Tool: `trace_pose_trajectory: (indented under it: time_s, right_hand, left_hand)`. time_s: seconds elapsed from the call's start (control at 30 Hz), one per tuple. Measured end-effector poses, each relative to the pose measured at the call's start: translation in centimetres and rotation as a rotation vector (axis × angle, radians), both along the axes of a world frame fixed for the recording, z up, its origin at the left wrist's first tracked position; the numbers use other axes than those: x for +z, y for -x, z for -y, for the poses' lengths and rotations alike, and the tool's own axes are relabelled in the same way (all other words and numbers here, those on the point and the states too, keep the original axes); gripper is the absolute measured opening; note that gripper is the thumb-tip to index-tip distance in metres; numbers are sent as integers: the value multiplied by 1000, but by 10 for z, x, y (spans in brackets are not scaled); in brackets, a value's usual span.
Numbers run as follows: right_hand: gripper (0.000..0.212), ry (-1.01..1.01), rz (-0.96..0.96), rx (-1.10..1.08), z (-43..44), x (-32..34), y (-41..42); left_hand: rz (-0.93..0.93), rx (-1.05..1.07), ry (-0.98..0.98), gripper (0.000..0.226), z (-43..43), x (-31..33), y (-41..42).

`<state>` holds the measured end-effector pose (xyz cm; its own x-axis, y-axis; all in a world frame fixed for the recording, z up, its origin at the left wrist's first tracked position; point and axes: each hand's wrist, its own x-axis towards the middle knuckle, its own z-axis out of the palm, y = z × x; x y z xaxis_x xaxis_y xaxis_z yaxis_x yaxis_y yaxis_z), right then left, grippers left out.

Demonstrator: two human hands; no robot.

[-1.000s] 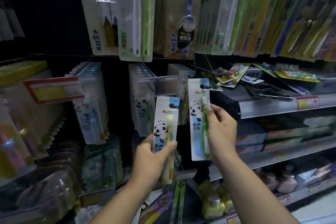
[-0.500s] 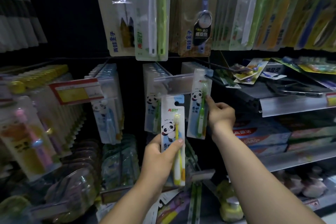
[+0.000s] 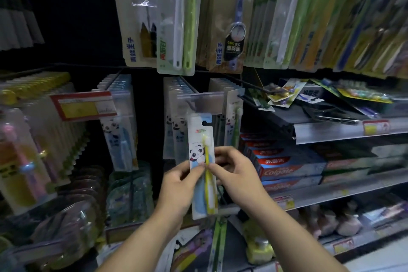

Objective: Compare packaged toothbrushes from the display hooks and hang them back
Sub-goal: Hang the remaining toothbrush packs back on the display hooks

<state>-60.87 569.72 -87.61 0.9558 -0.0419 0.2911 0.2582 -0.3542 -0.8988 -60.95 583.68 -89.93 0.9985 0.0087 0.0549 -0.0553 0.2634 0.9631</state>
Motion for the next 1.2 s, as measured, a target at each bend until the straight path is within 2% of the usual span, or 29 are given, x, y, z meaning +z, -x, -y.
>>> trace_pose_trajectory:
  time_s: [0.17,0.5,0.83,0.97,1.07,1.2]
  right_hand:
    - [24,-111,-15,-57,17,-4,7]
    - [21,-421,240,-404,31,13,5]
    - [17,-444,311,-645,36,9,-4]
    - [21,-386,300,-626,36,8,-1]
    - [20,-282,306,-588,32,6,1]
    - [17,-352,266,-593,32,8,-4]
  left_hand:
    - [81,-73,-148,11,-2,-1,4]
    - [64,-38,-154,14,-7,-2,-1]
    - [79,-44,-147,17,-14,0,-4]
    - [92,-29,-151,21,-21,0,-8]
    - [152,9,-241,20,-25,-2,-10]
    - [266,74,-520,14,-35,-2,-12]
